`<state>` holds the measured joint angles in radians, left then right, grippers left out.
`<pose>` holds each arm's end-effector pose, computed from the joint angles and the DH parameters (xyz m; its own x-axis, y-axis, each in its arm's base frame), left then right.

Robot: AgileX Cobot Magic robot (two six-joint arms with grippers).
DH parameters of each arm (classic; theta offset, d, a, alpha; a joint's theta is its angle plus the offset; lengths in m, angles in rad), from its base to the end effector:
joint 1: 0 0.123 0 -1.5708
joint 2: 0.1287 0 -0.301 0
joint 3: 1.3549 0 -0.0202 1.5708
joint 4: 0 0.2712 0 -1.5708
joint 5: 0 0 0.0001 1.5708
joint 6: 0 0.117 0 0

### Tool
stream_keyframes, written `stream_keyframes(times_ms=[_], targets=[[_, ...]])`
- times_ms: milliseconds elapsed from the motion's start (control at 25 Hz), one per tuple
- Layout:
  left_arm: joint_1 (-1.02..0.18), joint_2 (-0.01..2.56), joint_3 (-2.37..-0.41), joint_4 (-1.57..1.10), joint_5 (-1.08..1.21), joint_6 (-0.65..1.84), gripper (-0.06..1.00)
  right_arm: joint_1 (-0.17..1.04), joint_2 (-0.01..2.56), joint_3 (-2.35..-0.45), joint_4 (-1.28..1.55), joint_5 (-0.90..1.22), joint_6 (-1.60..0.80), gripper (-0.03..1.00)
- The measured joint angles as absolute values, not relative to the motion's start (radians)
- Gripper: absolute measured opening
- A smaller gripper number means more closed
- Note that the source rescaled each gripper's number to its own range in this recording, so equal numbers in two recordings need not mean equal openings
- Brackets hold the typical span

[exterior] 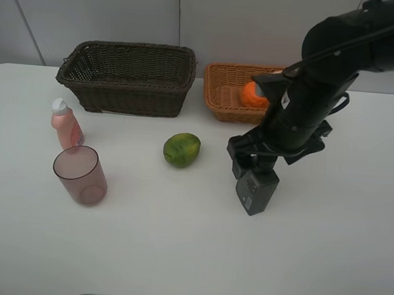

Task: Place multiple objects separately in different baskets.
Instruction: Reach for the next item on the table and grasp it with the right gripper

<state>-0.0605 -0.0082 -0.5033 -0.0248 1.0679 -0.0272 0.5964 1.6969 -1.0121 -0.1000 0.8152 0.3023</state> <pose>0.0179 -0.0036 0.2757 -0.4540 -0.0117 -0.8909 0.0621 0.9971 -0.0447 0.2778 0.1783 0.1632 -0.9220 -0.3469 -0.1721 -0.3466 0.9375 -0.0328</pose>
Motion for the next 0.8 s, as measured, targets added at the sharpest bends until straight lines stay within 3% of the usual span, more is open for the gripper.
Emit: stream_keyframes(times_ms=[440, 520, 560, 640, 760, 800], targets=[[-0.061, -0.008, -0.503, -0.025, 1.068, -0.027, 1.00, 0.596, 1.776, -1.011, -0.099, 0.779, 0.302, 1.00], [-0.061, -0.008, -0.503, -0.025, 1.068, -0.027, 1.00, 0.596, 1.778, -1.012, -0.099, 0.777, 0.302, 0.96], [-0.061, -0.008, -0.503, -0.025, 1.068, -0.027, 1.00, 0.596, 1.779, -1.012, -0.099, 0.777, 0.302, 0.89], [-0.061, -0.008, -0.503, -0.025, 1.068, -0.027, 1.00, 0.596, 1.779, -1.012, -0.099, 0.777, 0.302, 0.64], [-0.061, -0.008, -0.503, -0.025, 1.068, -0.027, 1.00, 0.596, 1.779, -1.013, -0.083, 0.776, 0.302, 0.02], [-0.061, -0.008, -0.503, -0.025, 1.068, -0.027, 1.00, 0.597, 1.779, -1.013, -0.082, 0.775, 0.302, 0.00]])
